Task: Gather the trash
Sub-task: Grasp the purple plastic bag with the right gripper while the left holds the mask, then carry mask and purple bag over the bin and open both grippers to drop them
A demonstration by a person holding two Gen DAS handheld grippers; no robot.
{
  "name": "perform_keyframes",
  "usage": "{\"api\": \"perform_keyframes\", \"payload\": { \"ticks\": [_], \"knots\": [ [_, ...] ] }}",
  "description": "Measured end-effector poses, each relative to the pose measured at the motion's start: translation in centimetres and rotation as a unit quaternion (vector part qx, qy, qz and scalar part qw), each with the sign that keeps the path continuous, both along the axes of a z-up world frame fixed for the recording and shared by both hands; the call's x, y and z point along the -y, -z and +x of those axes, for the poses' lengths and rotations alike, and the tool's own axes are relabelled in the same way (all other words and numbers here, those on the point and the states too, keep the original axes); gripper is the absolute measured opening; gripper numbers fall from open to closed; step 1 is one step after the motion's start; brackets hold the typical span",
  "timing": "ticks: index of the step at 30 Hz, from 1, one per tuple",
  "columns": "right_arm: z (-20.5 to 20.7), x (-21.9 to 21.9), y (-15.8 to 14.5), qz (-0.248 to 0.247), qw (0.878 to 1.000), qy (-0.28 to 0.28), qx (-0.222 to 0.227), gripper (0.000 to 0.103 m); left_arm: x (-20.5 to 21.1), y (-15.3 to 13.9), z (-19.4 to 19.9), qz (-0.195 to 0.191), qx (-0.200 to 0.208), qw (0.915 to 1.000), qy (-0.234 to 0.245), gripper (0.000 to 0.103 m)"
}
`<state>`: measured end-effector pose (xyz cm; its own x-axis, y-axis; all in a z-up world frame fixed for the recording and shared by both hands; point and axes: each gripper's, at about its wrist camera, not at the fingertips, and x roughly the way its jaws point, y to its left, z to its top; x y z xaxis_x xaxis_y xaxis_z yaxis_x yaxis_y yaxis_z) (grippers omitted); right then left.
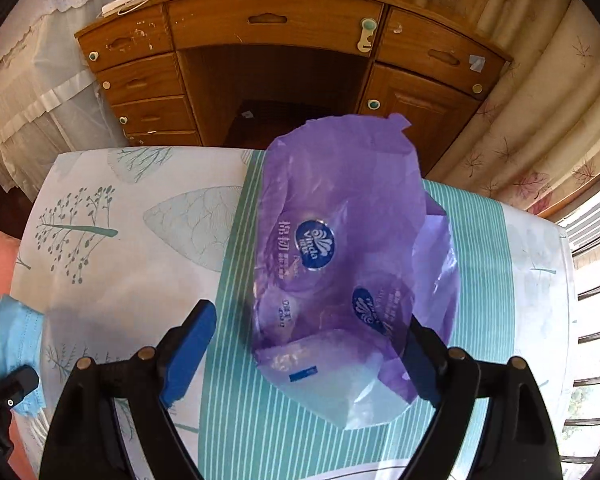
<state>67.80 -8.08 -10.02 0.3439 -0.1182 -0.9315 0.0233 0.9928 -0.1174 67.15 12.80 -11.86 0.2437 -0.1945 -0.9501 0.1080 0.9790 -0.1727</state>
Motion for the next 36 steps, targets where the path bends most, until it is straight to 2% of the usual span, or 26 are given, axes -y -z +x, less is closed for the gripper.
{"api": "perform_keyframes", "payload": {
  "ticks": [6, 9, 16, 18, 23, 27, 36],
  "knots": [
    [1.0, 1.0, 0.8, 0.019, 1.000, 0.020, -0.014, 0.086, 0.4, 0.3, -0.1, -0.002, -0.003, 0.9999, 0.010, 0.008],
    [1.1, 1.7, 1.0, 0.027, 0.999, 0.029, -0.012, 0.070, 0.7, 0.4, 0.0, -0.004, -0.004, 0.9999, 0.013, 0.008],
    [-0.8, 3.5, 0.7, 0.059, 0.997, 0.044, 0.002, 0.054, 1.2, 0.3, -0.5, -0.010, -0.006, 0.9998, 0.018, 0.008],
    [-2.0, 3.9, 0.4, 0.078, 0.996, 0.044, 0.005, 0.043, 1.4, 0.1, -1.0, -0.010, -0.004, 0.9997, 0.020, 0.008],
    [-6.5, 4.3, -0.8, 0.123, 0.991, 0.049, 0.012, 0.035, 2.0, -1.2, -2.9, -0.012, 0.005, 0.9995, 0.028, 0.008],
    [-11.6, 4.6, -2.0, 0.154, 0.986, 0.059, 0.011, 0.034, 3.1, -2.8, -5.6, -0.014, 0.016, 0.9991, 0.037, 0.008],
    [-24.5, 6.0, -6.9, 0.195, 0.979, 0.047, 0.035, 0.034, 6.2, -8.2, -15.6, -0.011, 0.060, 0.9971, 0.045, 0.008]
  ]
}}
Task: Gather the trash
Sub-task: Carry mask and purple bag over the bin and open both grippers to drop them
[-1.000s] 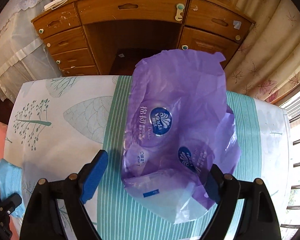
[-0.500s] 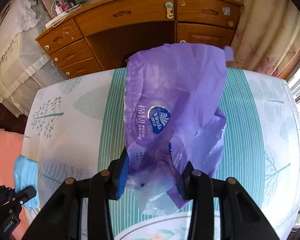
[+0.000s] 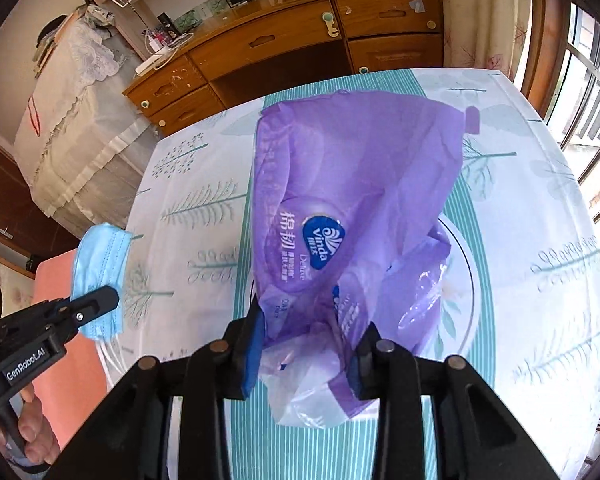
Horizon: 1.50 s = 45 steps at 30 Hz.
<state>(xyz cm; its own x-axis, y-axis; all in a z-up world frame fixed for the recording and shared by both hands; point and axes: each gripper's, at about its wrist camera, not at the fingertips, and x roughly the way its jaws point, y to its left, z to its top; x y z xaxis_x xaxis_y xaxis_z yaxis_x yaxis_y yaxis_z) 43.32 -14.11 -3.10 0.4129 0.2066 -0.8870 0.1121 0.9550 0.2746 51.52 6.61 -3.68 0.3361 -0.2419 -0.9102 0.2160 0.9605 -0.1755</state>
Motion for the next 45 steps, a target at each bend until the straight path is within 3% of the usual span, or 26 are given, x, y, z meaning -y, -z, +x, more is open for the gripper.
{"api": "perform_keyframes", "payload": {
  "ticks": [9, 16, 22, 29, 34, 38, 45],
  "knots": [
    [-14.7, 2.3, -5.3, 0.018, 0.998, -0.045, 0.051, 0.034, 4.2, -5.7, -15.5, 0.001, 0.054, 0.9983, -0.025, 0.008],
    [-26.4, 4.4, -7.0, 0.028, 0.995, -0.069, 0.060, 0.034, 7.5, -8.2, -28.5, 0.003, 0.073, 0.9963, -0.044, 0.008],
    [-34.2, 5.1, -8.1, 0.027, 0.993, -0.103, 0.054, 0.034, 9.6, -9.7, -37.0, 0.019, 0.075, 0.9959, -0.046, 0.009],
    [-39.1, 5.1, -6.8, 0.051, 0.992, -0.117, 0.020, 0.034, 10.7, -9.9, -42.4, 0.044, 0.065, 0.9964, -0.031, 0.009],
    [-40.9, 4.7, -5.1, 0.062, 0.992, -0.112, -0.009, 0.034, 10.6, -8.6, -43.9, 0.049, 0.047, 0.9974, -0.023, 0.009],
    [-41.9, 3.9, -2.6, 0.063, 0.991, -0.108, -0.038, 0.034, 10.5, -6.2, -44.9, 0.052, 0.024, 0.9983, -0.014, 0.009],
    [-43.4, 2.7, 4.6, 0.061, 0.990, -0.076, -0.104, 0.034, 10.2, 1.1, -45.7, 0.054, -0.026, 0.9982, 0.003, 0.009]
  ]
}}
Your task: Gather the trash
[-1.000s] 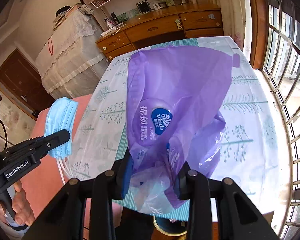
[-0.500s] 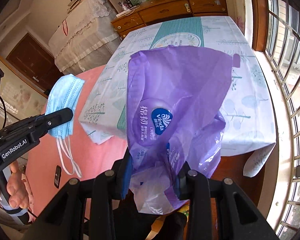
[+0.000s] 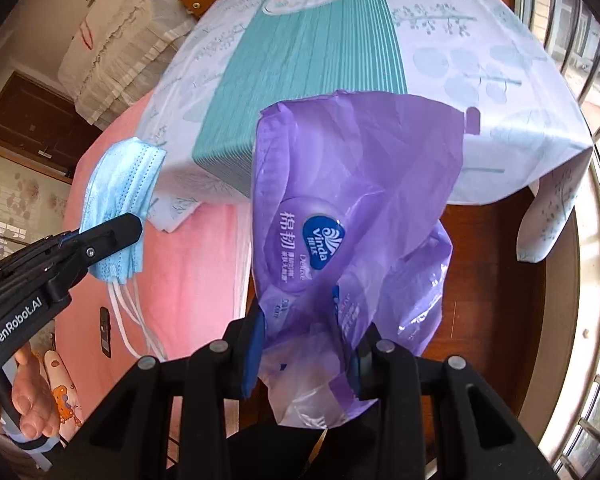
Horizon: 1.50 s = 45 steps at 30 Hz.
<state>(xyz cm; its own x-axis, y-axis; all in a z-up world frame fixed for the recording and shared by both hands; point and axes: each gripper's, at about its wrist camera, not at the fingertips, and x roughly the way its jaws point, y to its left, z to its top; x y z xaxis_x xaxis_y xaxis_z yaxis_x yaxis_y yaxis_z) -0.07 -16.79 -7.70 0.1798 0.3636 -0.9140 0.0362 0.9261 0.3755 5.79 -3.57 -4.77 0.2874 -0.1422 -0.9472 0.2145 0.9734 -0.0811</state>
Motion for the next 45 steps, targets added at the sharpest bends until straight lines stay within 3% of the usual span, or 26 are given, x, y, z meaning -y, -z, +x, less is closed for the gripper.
{"api": "perform_keyframes", "payload": {
  "ticks": [6, 18, 25, 28, 30, 32, 34, 36, 45],
  "knots": [
    [-1.1, 0.0, 6.7, 0.004, 0.998, 0.042, -0.042, 0.034, 0.4, 8.3, -0.3, -0.002, -0.049, 0.9988, 0.005, 0.009],
    [-1.4, 0.3, 20.3, 0.007, 0.994, 0.069, -0.087, 0.036, 1.5, 22.9, 0.4, -0.026, -0.086, 0.9959, 0.013, 0.010],
    [-0.2, -0.6, 28.5, -0.010, 0.993, 0.057, -0.102, 0.039, 0.4, 31.7, 1.1, -0.027, -0.102, 0.9944, -0.003, 0.022],
    [0.4, -1.2, 31.6, -0.022, 0.992, 0.048, -0.117, 0.041, -0.1, 34.6, 1.3, -0.026, -0.107, 0.9939, -0.003, 0.034],
    [1.1, -1.6, 33.0, -0.028, 0.992, 0.042, -0.119, 0.043, -0.6, 36.1, 1.5, -0.026, -0.108, 0.9937, -0.007, 0.059],
    [1.3, -1.8, 34.2, -0.041, 0.992, 0.033, -0.118, 0.048, -0.8, 37.2, 1.9, -0.023, -0.106, 0.9940, -0.014, 0.070],
    [1.6, -2.1, 35.0, -0.045, 0.992, 0.026, -0.118, 0.056, -1.2, 38.1, 2.2, -0.024, -0.109, 0.9936, -0.018, 0.073],
    [1.6, -2.3, 35.8, -0.056, 0.992, 0.018, -0.114, 0.069, -1.7, 38.7, 2.4, -0.020, -0.110, 0.9935, -0.022, 0.083],
    [2.2, -2.6, 36.3, -0.075, 0.992, 0.015, -0.101, 0.074, -2.7, 38.6, 1.8, -0.006, -0.105, 0.9940, -0.030, 0.087]
  ]
}}
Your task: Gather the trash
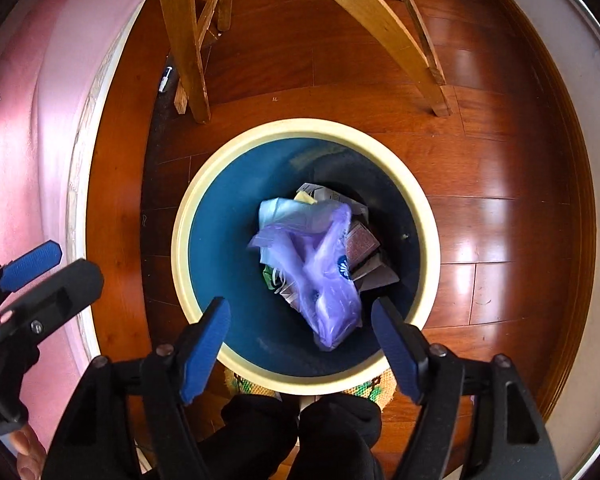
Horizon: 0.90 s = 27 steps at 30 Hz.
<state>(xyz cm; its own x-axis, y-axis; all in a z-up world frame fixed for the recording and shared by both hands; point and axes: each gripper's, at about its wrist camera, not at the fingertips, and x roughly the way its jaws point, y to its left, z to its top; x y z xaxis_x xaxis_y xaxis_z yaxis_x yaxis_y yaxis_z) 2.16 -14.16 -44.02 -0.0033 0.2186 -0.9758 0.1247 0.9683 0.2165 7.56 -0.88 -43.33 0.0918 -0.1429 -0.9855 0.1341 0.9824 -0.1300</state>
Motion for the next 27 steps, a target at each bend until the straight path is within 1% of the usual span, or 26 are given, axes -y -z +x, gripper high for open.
{"api": "perform_keyframes", "payload": {
  "ticks": [7, 11, 15, 20, 23, 27],
  "knots": [
    [-0.6, 0.6, -2.7, -0.003, 1.000, 0.014, 0.020, 0.074, -0.2, -1.9, -0.1, 0.004, 0.011, 0.9999, 0.001, 0.087],
    [-0.9, 0.9, -5.6, -0.010, 0.999, 0.030, 0.032, 0.074, -0.1, -4.4, -0.2, 0.005, 0.022, 0.9998, 0.000, 0.087],
    [-1.3, 1.6, -9.6, -0.005, 0.998, 0.050, 0.047, 0.074, -0.1, -8.4, -0.4, 0.003, 0.039, 0.9993, -0.003, 0.087],
    [-1.5, 2.5, -15.5, -0.004, 0.995, 0.071, 0.071, 0.074, -0.1, -14.0, -0.4, 0.004, 0.064, 0.9979, -0.008, 0.087],
    [-1.2, 2.9, -19.3, -0.002, 0.993, 0.081, 0.087, 0.074, 0.0, -17.5, -0.2, 0.004, 0.080, 0.9967, -0.013, 0.087],
    [-0.9, 3.1, -24.8, -0.006, 0.989, 0.084, 0.121, 0.074, 0.1, -22.5, 0.0, 0.002, 0.104, 0.9942, -0.026, 0.087]
  ]
}}
